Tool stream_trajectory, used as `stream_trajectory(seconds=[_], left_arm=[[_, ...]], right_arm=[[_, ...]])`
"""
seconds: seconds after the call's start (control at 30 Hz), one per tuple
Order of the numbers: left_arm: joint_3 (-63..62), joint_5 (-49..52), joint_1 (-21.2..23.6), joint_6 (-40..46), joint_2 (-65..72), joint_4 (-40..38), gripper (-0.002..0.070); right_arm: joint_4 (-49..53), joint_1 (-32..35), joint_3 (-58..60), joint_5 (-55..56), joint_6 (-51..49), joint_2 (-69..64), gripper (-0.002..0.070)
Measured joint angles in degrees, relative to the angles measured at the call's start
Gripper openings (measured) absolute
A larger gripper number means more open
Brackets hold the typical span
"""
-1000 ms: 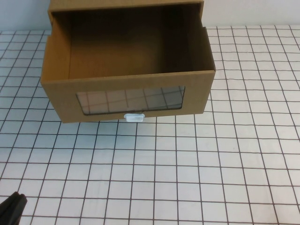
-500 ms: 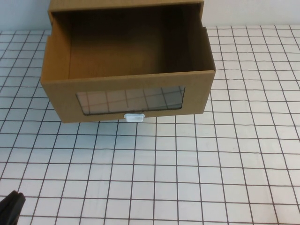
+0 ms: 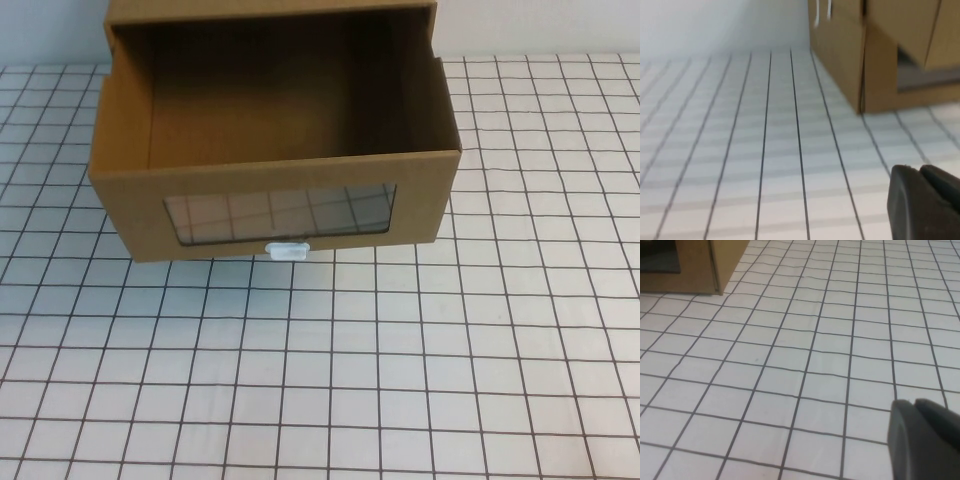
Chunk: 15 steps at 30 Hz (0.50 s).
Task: Open the shoe box
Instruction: 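Pull the top drawer of the cardboard box fully open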
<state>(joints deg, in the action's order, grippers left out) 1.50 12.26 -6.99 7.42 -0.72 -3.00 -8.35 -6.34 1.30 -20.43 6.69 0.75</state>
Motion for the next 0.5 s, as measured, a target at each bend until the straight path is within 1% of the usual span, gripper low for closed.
stream_trajectory(seconds=[0.13, 0.5], left_arm=[[0.00, 7.40, 0.23, -1.46, 0.00, 1.20, -0.0002], [0.00, 8.19, 0.23, -2.61, 0.00, 1.29, -0.0002]], right_arm=[[0.00, 0.00, 0.00, 0.00, 0.00, 0.00, -0.0013], [0.00, 0.00, 0.00, 0.00, 0.00, 0.00, -0.0013]])
